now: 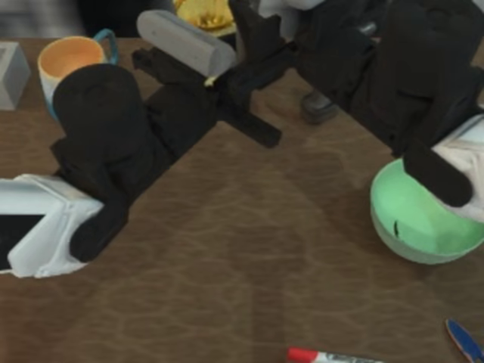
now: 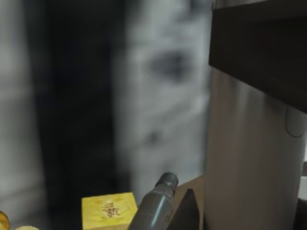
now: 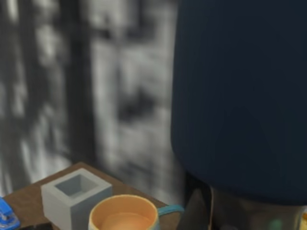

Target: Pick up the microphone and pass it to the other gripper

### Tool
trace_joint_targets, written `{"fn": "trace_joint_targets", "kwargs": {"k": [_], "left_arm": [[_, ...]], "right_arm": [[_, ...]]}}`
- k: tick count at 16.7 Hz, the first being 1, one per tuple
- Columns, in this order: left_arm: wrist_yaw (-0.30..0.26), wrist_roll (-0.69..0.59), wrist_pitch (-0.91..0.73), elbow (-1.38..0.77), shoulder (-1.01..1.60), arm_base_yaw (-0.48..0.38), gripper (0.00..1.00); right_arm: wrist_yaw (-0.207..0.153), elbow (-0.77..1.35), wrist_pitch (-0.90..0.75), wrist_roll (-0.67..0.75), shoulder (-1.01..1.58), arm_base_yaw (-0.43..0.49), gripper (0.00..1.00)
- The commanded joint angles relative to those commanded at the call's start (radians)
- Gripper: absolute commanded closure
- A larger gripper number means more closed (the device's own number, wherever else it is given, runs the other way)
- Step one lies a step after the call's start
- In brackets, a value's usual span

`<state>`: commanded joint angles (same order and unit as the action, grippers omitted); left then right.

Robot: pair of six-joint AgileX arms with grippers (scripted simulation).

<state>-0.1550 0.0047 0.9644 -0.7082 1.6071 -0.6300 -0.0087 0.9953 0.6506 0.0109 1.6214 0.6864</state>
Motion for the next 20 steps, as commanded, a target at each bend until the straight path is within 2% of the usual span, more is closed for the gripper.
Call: {"fn": "trace_joint_targets", "kwargs": {"k": [1,14,20], "left_arm": [[0.000,0.000,0.000,0.000,0.000,0.000,1.00],[0.000,0.000,0.000,0.000,0.000,0.000,1.00],[0.000,0.000,0.000,0.000,0.000,0.000,1.00]], "right_arm": [[0.000,0.000,0.000,0.000,0.000,0.000,0.00],[0.000,0.000,0.000,0.000,0.000,0.000,0.98],[0.000,0.000,0.000,0.000,0.000,0.000,1.00]]}}
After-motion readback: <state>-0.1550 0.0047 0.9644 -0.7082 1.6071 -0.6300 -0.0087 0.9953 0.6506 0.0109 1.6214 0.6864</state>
